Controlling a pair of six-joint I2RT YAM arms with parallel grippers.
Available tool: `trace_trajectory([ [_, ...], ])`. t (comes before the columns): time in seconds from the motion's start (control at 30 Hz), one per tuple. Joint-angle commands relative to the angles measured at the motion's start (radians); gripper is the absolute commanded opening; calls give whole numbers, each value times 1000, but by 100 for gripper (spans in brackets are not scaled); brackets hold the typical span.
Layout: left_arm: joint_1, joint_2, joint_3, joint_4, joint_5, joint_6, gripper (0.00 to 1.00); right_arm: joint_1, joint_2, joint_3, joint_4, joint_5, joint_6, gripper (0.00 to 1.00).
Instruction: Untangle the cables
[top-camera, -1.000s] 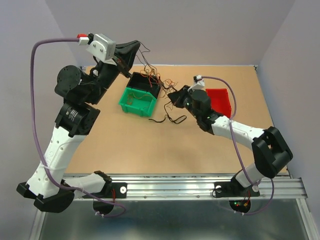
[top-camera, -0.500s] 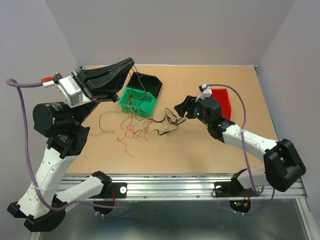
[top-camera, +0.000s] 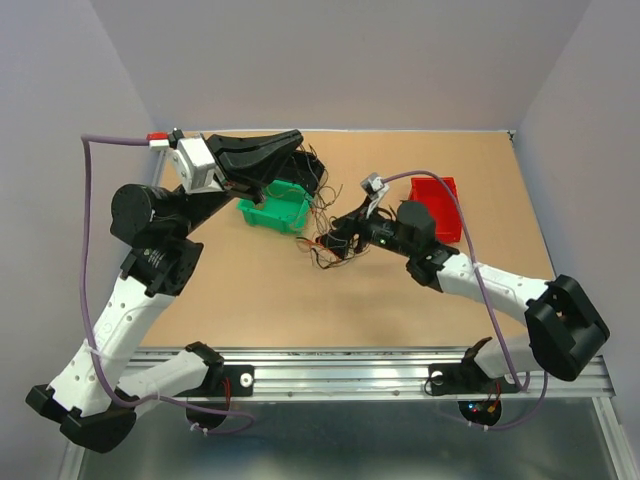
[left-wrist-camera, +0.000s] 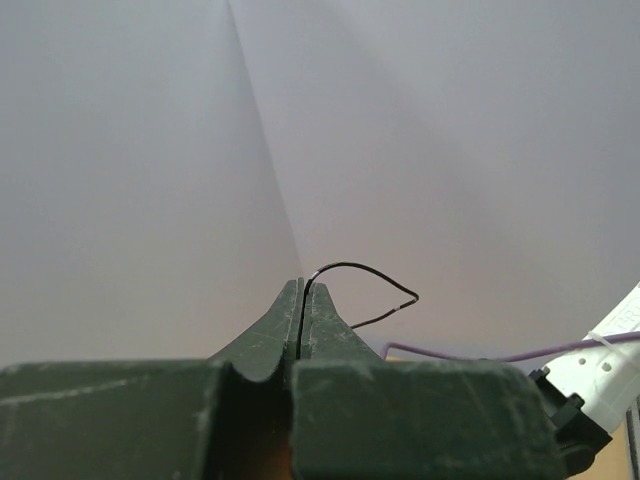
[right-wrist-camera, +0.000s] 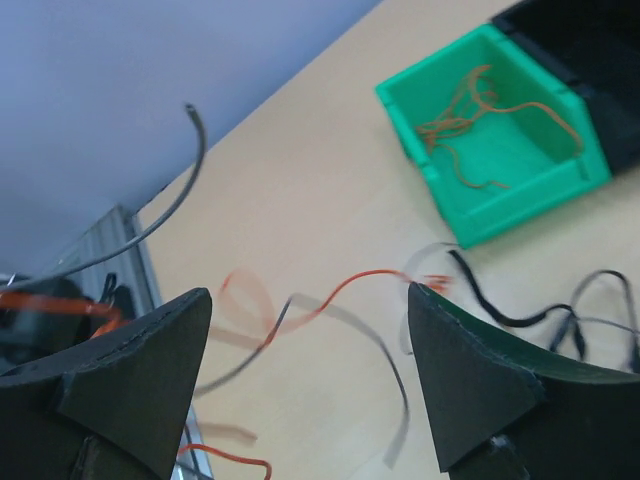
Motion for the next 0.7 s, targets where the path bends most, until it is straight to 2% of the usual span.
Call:
trace_trajectory([
  [0.0, -1, 1, 8, 77, 24, -25, 0, 49, 20, 15, 81, -109, -84, 84],
  [0.3, 1, 42, 62, 71, 10, -37, 0, 123, 49, 39, 70, -151, -138, 84],
  [0.67, -1, 65, 97, 68, 49, -111, 0, 143, 1, 25, 39, 68, -156, 85],
])
